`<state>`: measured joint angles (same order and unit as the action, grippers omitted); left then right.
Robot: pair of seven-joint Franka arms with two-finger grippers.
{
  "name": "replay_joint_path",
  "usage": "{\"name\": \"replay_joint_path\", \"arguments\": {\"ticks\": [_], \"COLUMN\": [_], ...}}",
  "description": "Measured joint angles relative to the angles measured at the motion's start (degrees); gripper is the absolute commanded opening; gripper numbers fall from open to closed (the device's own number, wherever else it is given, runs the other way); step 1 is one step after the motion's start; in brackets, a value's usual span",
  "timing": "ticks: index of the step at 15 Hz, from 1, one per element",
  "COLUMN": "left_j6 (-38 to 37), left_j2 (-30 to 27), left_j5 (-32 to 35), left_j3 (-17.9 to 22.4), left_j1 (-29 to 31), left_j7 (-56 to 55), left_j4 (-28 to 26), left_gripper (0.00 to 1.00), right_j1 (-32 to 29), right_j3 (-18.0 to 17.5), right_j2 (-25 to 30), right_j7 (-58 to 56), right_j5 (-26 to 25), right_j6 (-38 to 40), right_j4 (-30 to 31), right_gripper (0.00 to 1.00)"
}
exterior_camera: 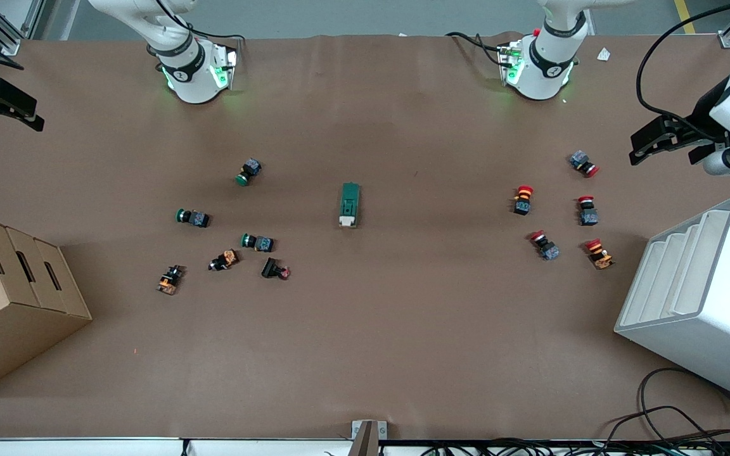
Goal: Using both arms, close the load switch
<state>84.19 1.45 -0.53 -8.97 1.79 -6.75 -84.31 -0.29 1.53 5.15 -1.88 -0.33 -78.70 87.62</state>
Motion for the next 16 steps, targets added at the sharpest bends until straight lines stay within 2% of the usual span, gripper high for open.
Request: {"name": "replay_joint_path", "arguments": {"ticks": [8,16], "left_j6": [1.9,3.1], "left_j2": [-5.8,-6.2], "left_j5": [-1.6,-1.6], "left_j3": [-0.2,-0.1], "left_j1": [-0.1,0.0], "left_j7": [1.0,1.0], "left_j4": [-7.7,-8.2], "left_gripper": [1.0,1.0], "right_j1": [-0.6,-0.7], "right_j3": [-1.7,-2.1], "right_j2": [0.0,0.0], "right_j7": [0.0,0.0], "right_j5": [0.0,0.0], "right_j6": [-0.9,-1.1], "right_j4": [0.6,0.6], "right_gripper": [1.0,1.0]}}
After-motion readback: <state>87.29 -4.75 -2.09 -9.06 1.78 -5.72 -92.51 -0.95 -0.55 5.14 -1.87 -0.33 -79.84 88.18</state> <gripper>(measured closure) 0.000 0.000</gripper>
